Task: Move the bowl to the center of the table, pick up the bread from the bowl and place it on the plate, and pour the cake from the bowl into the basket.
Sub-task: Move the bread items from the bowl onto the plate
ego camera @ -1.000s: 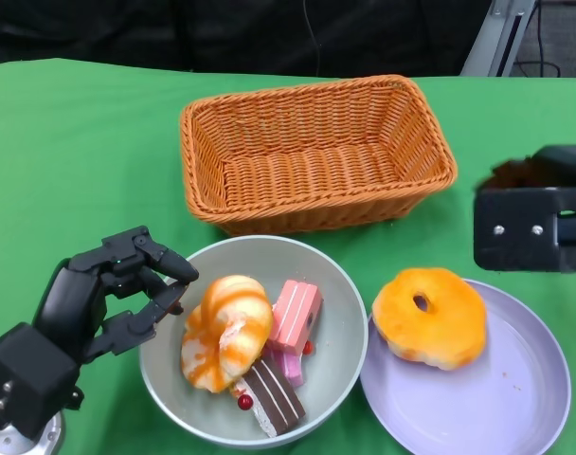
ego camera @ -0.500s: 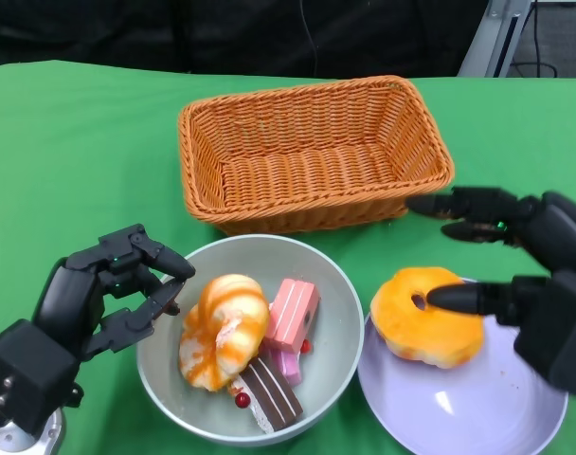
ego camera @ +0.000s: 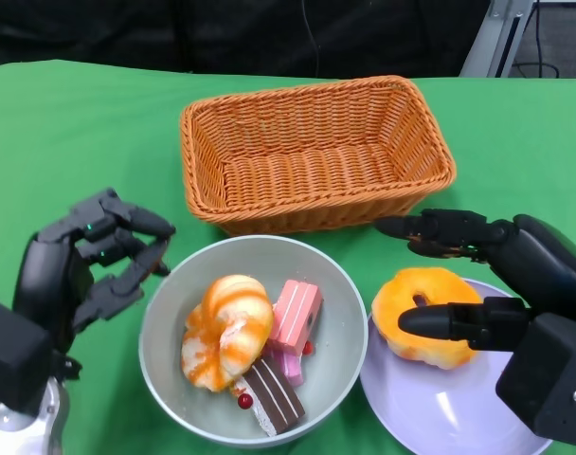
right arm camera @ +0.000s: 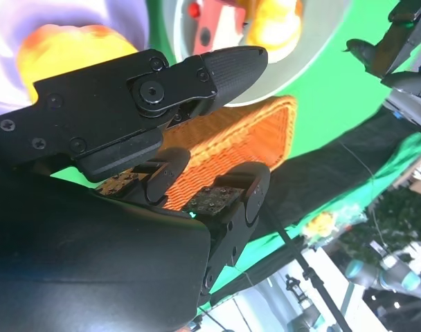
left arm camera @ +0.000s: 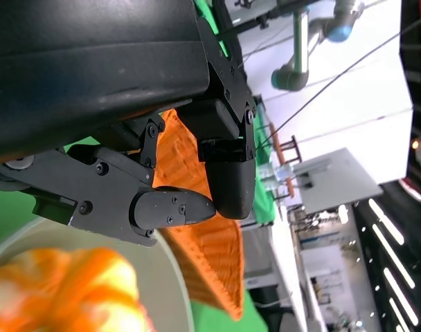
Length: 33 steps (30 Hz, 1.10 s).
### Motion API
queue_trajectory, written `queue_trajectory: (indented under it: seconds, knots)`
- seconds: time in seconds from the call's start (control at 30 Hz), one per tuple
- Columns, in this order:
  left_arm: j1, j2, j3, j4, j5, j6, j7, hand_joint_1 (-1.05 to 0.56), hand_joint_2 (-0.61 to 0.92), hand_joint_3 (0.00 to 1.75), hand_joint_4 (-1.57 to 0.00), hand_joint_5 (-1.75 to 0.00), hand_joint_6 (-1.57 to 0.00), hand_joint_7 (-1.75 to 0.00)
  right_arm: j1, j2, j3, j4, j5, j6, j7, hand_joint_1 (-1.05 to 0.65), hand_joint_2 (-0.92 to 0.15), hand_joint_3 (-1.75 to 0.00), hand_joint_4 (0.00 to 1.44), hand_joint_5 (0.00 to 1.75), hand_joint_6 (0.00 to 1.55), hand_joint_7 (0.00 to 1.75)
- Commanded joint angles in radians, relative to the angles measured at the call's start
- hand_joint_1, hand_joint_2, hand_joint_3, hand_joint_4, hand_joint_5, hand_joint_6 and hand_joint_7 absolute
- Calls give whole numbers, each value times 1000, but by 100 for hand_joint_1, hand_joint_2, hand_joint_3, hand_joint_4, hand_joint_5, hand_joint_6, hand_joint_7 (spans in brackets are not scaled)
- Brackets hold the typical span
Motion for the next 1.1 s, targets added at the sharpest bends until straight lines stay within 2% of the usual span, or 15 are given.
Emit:
queue_trajectory:
  seconds: [0.03,0.27,0.47,0.7,0.83,1.0,1.1]
  knots:
    - [-18,5,22,-10,-15,24,24,-24,90,35,-73,-147,-80,-107,-19,22,15,47,20,-84,-47,-64,-90,0,77,6,66,3]
    - [-34,0,49,-5,-72,58,6,-21,89,37,-73,-146,-78,-109,-38,66,61,125,16,-201,-105,-65,-88,0,81,7,69,2]
    - [-34,-9,65,-20,-66,65,39,-20,87,39,-74,-146,-78,-110,-47,56,97,161,17,-286,-84,-65,-88,0,81,7,69,1]
    - [-34,-11,66,-23,-64,64,44,-20,88,38,-75,-145,-78,-110,-53,51,104,175,16,-309,-78,-65,-88,0,80,7,69,1]
    - [-17,16,67,-108,-81,197,35,-19,83,44,-73,-147,-80,-108,-149,66,231,225,-131,-316,-56,-72,-91,-1,77,4,67,0]
    - [-13,60,73,-163,-160,335,-77,-19,84,47,-72,-147,-80,-107,-199,87,289,312,-179,-348,-77,-75,-92,-2,76,3,63,0]
    - [-14,108,72,-189,-193,418,-145,-17,83,47,-76,-140,-86,-97,-226,99,333,336,-245,-348,-85,-76,-92,-5,74,2,61,0]
